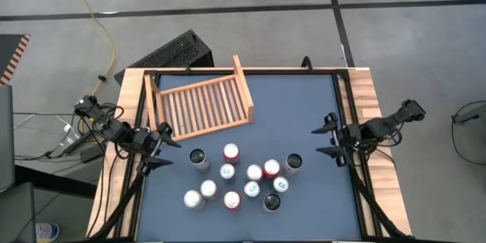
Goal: Place canned beverage on shelf
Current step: Put the left white pink soda can on the shelf
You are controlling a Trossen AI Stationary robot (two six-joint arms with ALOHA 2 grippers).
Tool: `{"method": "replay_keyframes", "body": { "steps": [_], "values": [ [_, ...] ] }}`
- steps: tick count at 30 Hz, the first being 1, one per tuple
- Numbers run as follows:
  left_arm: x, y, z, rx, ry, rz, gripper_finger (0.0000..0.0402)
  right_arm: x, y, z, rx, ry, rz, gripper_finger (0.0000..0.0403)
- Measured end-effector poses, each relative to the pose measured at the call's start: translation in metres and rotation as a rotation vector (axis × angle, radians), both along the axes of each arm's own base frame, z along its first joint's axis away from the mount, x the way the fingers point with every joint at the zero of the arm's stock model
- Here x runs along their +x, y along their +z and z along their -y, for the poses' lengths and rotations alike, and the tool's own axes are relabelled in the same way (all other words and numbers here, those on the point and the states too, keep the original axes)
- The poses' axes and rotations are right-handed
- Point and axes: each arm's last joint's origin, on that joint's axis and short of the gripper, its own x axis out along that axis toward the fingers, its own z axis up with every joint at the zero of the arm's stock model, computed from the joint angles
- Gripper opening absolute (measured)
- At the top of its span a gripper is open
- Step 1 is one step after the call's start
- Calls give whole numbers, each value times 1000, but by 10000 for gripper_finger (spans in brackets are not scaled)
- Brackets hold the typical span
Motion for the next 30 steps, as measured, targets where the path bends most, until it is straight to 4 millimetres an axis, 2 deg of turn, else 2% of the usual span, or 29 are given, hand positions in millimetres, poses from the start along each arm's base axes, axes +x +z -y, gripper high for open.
{"method": "replay_keyframes", "body": {
  "steps": [2,6,9,13,17,24,30],
  "values": [
    [0,2,-1,9,45,24,275,0,2,0,41,10,11,274],
    [-3,12,-7,-158,127,76,275,-1,3,1,46,-2,30,274],
    [-4,17,-10,-214,183,68,275,-1,5,3,79,-27,40,274],
    [-6,31,-12,-207,197,10,275,-1,5,9,131,-175,34,274],
    [-2,48,-10,-143,220,-63,275,0,3,11,155,-230,15,274],
    [22,80,7,19,261,-260,275,1,3,14,138,-293,8,274],
    [51,124,25,99,317,-409,275,1,2,18,152,-363,2,274]
  ]
}}
